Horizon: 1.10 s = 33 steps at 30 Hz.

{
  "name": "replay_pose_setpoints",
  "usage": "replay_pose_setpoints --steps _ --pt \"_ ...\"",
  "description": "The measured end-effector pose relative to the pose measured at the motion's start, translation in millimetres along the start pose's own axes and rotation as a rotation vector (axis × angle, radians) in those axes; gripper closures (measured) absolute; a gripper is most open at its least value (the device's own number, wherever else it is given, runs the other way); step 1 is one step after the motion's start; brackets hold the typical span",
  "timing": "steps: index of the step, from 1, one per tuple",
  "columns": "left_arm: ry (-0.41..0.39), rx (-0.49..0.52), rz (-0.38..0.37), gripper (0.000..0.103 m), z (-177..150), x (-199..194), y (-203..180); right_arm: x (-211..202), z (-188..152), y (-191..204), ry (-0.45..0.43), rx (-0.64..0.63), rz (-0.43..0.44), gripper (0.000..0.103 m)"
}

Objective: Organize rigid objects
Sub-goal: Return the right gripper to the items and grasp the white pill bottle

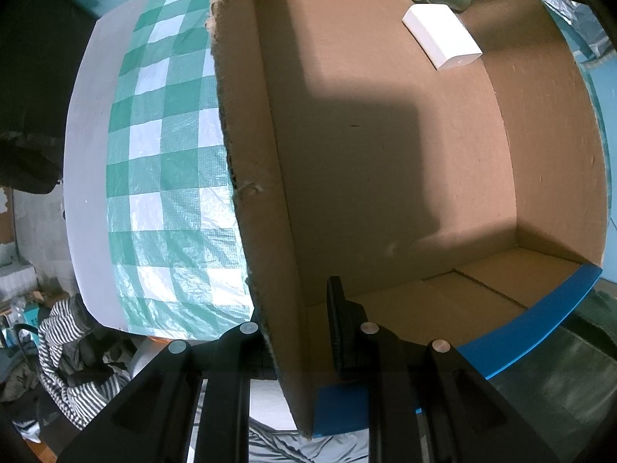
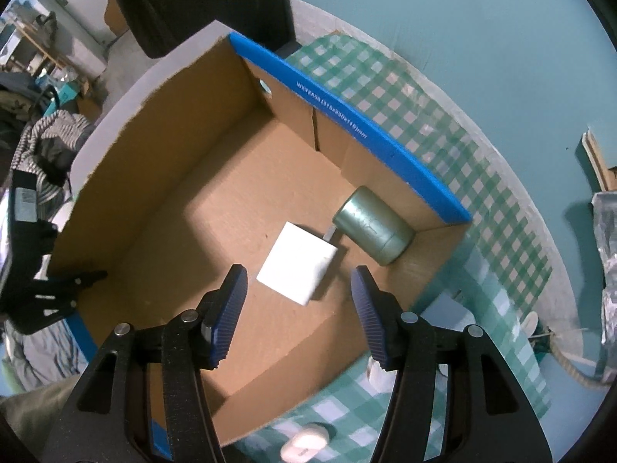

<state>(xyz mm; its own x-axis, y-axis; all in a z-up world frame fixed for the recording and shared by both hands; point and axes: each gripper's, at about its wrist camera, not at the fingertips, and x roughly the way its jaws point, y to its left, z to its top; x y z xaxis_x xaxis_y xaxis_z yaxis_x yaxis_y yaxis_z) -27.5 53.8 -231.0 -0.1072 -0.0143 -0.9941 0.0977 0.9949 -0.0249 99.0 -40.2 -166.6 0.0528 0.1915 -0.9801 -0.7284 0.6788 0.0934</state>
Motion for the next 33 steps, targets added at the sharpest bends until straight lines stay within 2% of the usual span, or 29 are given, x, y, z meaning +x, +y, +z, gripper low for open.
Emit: replay_pose_setpoints --steps 6,11,14,21,33 --pt "0.0 0.001 -0.001 0.085 0 -1 -1 -20 -5 -3 -0.029 -0.004 -0.01 0.045" --pt "0.001 0.004 0.002 0.085 -1 -1 0 -33 -15 -11 -0.035 0.014 -0.012 0.038" --pt "0.001 0.0 0.0 0.085 -1 -1 0 -39 -23 -18 -0.042 0.028 -0.015 0.038" --pt "0.002 0.007 0.006 0.085 -1 -3 -1 -49 -48 -32 -0.047 0.063 -0.028 0.038" --pt "-0.001 0.003 0.008 0.085 -1 -5 -2 -41 -103 -68 -0.003 0.169 -0.047 0.038"
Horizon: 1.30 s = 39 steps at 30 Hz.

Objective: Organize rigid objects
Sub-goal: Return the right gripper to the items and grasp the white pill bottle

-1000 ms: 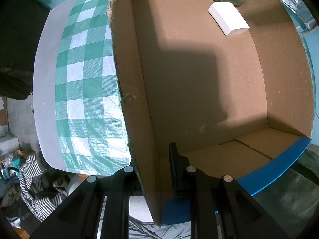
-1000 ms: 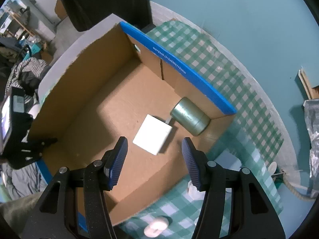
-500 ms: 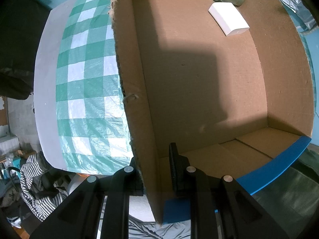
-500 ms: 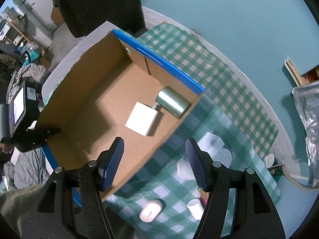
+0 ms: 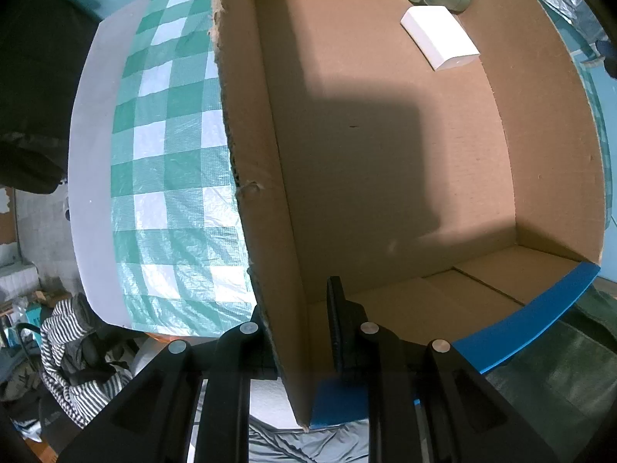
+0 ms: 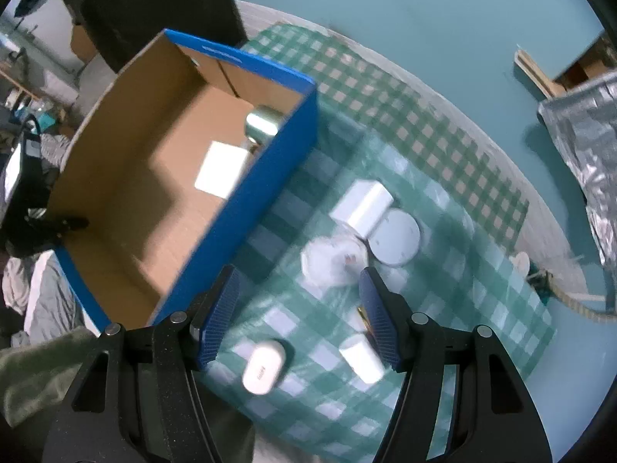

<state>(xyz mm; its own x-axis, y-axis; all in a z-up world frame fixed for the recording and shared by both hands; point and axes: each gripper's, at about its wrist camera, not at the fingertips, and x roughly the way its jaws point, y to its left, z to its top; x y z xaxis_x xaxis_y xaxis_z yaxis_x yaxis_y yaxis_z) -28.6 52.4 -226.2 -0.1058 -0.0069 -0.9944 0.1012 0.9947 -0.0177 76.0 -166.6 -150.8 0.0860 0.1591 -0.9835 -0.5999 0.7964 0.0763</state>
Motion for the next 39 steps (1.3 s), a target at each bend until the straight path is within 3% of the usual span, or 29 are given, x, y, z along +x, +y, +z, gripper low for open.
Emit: replay_pose_setpoints --steps 15,33,39 --pt "0.001 0.004 0.006 0.085 1 -2 -1 22 -61 -57 0.044 0.1 -0.031 0.038" --pt "0.003 0.003 0.003 0.085 -3 -2 3 85 -103 -63 0.128 -0.029 -0.037 0.038" --pt "0.001 0.004 0.007 0.085 -3 -2 3 99 -107 -58 0.159 -0.05 -0.031 0.055"
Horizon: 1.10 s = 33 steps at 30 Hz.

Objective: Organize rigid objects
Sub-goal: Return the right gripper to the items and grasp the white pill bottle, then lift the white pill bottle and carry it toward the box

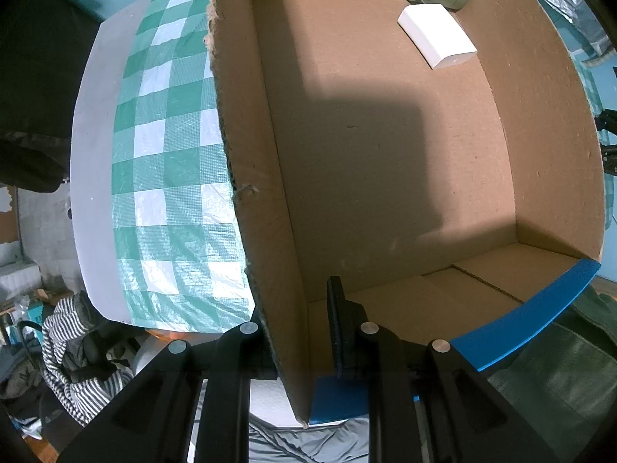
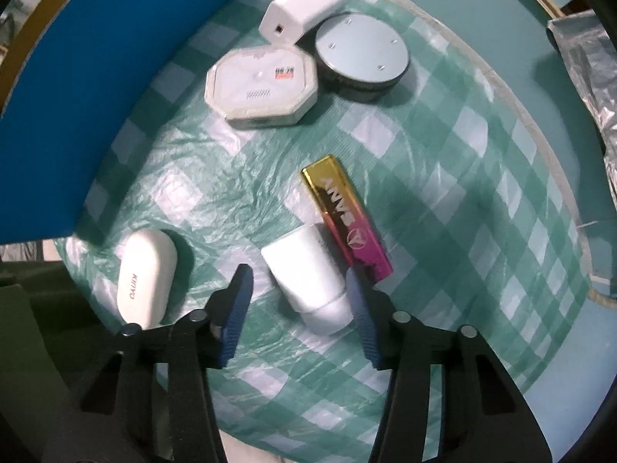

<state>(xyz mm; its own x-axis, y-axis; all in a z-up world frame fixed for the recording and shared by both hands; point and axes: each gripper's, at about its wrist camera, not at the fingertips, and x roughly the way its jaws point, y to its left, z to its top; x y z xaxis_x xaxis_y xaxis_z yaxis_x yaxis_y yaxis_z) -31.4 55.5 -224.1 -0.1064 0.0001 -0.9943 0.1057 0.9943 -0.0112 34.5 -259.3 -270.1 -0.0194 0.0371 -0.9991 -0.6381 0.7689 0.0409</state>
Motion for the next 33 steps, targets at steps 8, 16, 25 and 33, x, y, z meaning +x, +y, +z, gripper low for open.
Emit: replay_pose_setpoints --steps 8,16,25,33 --pt "-0.001 -0.009 -0.008 0.084 -1 2 2 12 1 -6 0.007 0.106 0.063 0.069" --pt "0.001 -0.004 -0.007 0.084 -1 4 5 17 2 -14 -0.012 0.198 0.069 0.072" --pt "0.001 0.006 -0.005 0.084 0 2 -2 1 11 3 -0.019 0.212 0.075 0.072" --pt "0.001 0.009 -0.009 0.084 0 3 -2 -33 26 5 -0.039 0.205 0.076 0.072"
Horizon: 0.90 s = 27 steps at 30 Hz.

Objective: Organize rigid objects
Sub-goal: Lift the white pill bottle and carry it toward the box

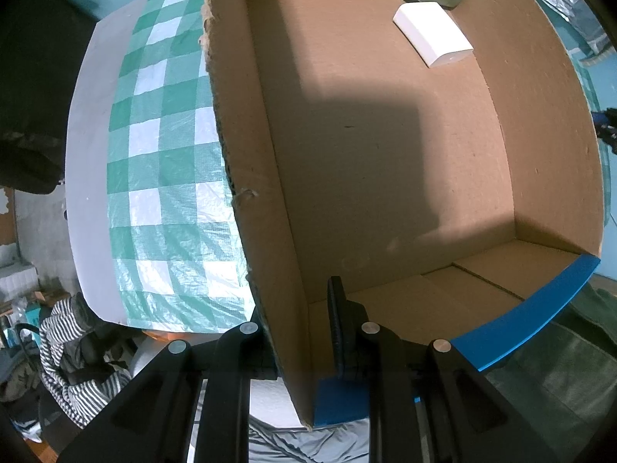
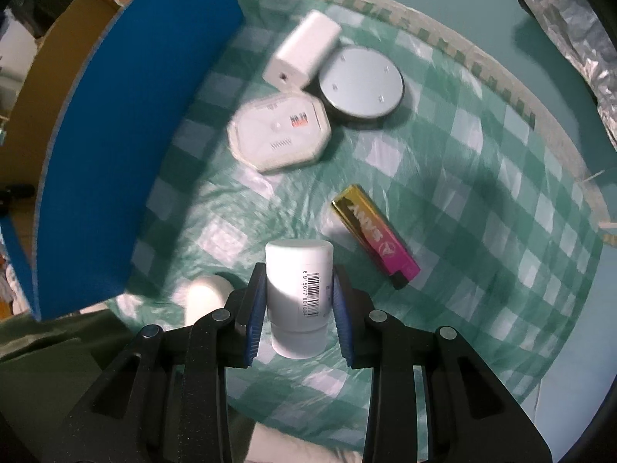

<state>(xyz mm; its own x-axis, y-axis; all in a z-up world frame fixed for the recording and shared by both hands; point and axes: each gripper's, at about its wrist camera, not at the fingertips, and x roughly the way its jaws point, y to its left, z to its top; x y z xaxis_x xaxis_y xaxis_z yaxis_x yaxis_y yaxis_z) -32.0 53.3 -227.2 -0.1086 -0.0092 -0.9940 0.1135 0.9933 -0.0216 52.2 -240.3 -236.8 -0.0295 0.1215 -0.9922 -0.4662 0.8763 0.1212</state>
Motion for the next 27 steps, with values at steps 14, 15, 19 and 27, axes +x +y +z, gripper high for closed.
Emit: replay_pose_setpoints --steps 14,15,19,27 --pt "0.003 0.022 0.008 0.084 2 -1 -9 -50 29 35 -0.051 -0.073 0.018 0.072" --pt "0.003 0.024 0.009 0.084 2 -1 -10 -54 32 39 -0.054 -0.078 0.019 0.072" --pt "0.003 0.025 0.008 0.084 3 -2 -13 -62 47 51 -0.065 -0.112 0.016 0.072" --pt "0.004 0.023 0.005 0.084 5 -3 -14 -76 78 76 -0.088 -0.171 0.027 0.072"
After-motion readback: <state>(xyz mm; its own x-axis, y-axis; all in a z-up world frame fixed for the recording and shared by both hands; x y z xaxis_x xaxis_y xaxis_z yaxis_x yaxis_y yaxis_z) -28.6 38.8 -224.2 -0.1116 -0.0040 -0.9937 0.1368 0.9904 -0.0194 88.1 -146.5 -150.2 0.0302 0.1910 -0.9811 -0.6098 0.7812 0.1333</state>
